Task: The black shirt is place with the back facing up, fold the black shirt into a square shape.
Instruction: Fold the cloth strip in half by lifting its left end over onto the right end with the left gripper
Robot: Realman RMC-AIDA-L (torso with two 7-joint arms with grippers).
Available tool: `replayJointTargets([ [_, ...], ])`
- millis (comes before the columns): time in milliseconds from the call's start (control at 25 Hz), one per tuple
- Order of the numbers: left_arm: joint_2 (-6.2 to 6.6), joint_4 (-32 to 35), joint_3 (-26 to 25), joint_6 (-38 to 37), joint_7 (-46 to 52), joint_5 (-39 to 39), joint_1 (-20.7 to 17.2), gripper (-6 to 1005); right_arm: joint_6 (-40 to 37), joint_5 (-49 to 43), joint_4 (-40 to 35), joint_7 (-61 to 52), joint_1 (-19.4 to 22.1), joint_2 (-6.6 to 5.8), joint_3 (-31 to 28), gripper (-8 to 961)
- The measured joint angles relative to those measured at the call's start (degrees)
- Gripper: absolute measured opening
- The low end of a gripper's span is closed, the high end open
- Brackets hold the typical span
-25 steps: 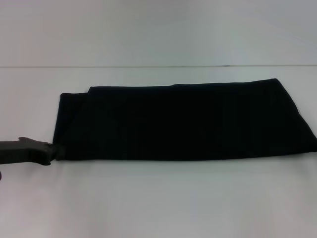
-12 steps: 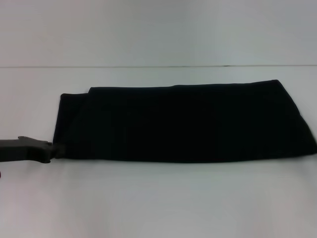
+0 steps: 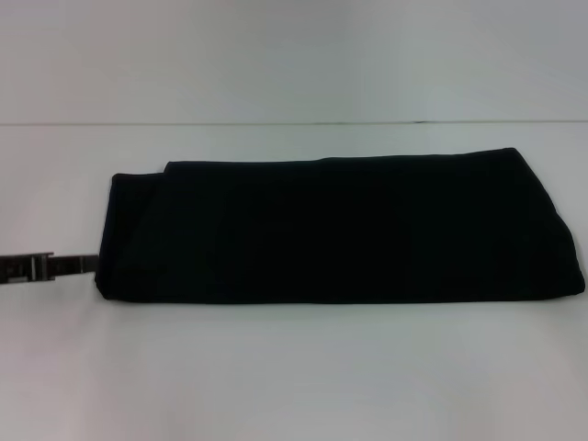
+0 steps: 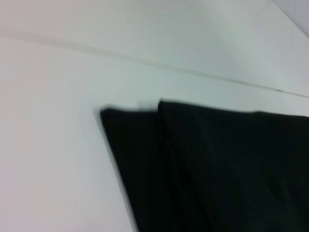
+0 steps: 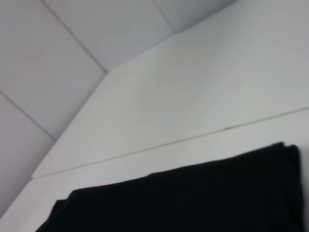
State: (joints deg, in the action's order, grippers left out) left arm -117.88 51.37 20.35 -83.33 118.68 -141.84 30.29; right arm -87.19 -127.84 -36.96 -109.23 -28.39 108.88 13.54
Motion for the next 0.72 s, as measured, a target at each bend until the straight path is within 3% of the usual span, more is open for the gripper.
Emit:
replayJointTargets([
  [80,0.47,0.53,-0.06,-3.09,4.31,-2.02,0.19,460,-0.13,0.3,0.22,0.96,-0.76,0.2,0.55,329],
  [240,1.65,0.22,-0.46,-9.09,12.85,-7.04,2.06,536,0.34,0.11,1.22,1.6,-3.54,-0.06,2.78,424],
  [360,2.63,-2.51,-0.5,-12.33,20.35,-8.78,4.08,592,1.53,-0.01,1.29,1.52,-5.62,-0.38,4.91,548],
  [720,3.54,-9.05,-1.24,-10.5,34.42,-8.43,6.89,771,3.89,0.22,0.81,1.65,-9.07,-0.67,5.82,892],
])
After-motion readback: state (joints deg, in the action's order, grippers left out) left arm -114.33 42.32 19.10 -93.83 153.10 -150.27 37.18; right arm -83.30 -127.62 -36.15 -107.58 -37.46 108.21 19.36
